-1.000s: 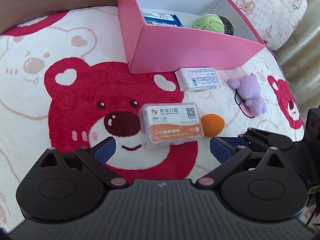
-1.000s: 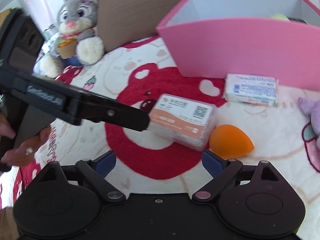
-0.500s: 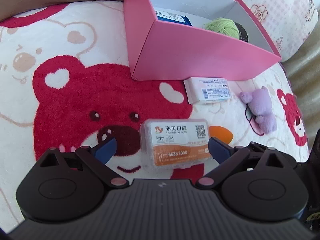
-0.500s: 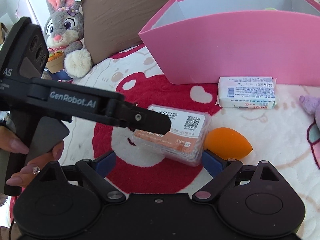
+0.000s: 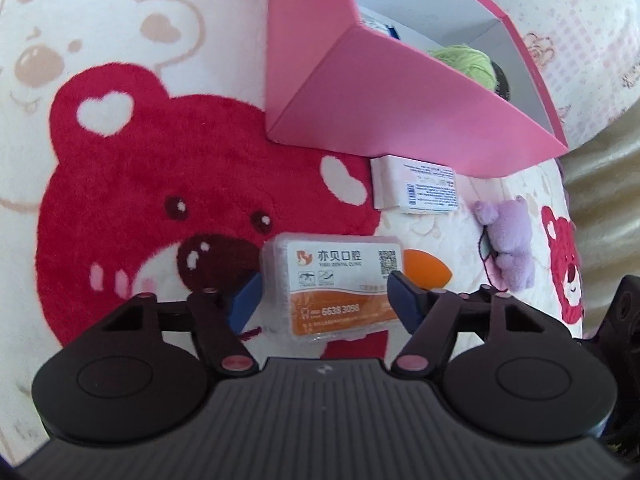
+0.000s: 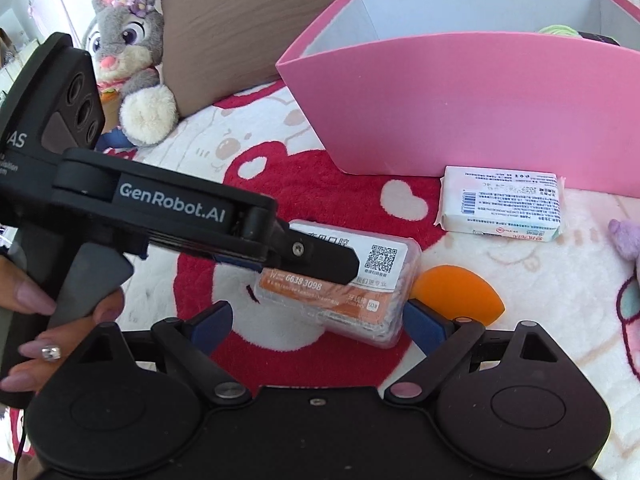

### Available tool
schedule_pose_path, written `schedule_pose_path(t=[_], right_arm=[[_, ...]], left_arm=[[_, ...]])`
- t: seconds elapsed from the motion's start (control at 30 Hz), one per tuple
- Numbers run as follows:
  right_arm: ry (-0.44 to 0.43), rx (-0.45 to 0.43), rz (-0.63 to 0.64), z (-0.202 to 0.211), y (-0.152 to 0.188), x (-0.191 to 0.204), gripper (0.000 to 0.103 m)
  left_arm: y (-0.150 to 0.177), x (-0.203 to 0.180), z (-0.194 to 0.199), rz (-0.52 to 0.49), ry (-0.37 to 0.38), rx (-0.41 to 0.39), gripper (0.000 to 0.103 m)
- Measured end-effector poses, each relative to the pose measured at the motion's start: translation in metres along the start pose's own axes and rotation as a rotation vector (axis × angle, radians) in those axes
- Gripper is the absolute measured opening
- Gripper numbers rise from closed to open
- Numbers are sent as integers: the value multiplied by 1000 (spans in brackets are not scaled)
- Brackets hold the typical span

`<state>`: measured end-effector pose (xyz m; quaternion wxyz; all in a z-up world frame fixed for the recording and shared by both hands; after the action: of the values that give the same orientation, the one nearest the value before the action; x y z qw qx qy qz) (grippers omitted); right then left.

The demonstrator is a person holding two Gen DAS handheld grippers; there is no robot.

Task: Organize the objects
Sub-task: 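Lower the left gripper and close it on the floss box, then lift the floss box with the left gripper and carry it over the pink box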

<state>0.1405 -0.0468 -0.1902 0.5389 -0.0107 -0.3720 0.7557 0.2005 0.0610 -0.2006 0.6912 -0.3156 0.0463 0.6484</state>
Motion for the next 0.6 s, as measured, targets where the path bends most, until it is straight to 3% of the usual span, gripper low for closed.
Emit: schedule_pose_path(t=[0.03,0.13,0.37,0.6], right_arm=[[10,5,4,-1,-1,1,95],[34,20,19,-6,-3,4,97],[114,53,32,-17,-9,12,100],[162,50,49,-22,-7,16,103]], left_arm=[[0,1,0,-5,-10,7,56],[-1,7,3,35,11,17,51],[2,14,3,86,18,14,51],[2,9,9,18,12,-12,50]])
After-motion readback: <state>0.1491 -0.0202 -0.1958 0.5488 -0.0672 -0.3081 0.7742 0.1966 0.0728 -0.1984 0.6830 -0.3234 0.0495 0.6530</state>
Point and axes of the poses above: each gripper's, at about its wrist camera, not at the fingertips, and z roughly against the way its jaws point, x to its left, y to its underside, the point moved 6 cm from there along -z, roughly the way its jaws point, and after that the axes turned 4 degrees about -z, right-handed, at the moved point
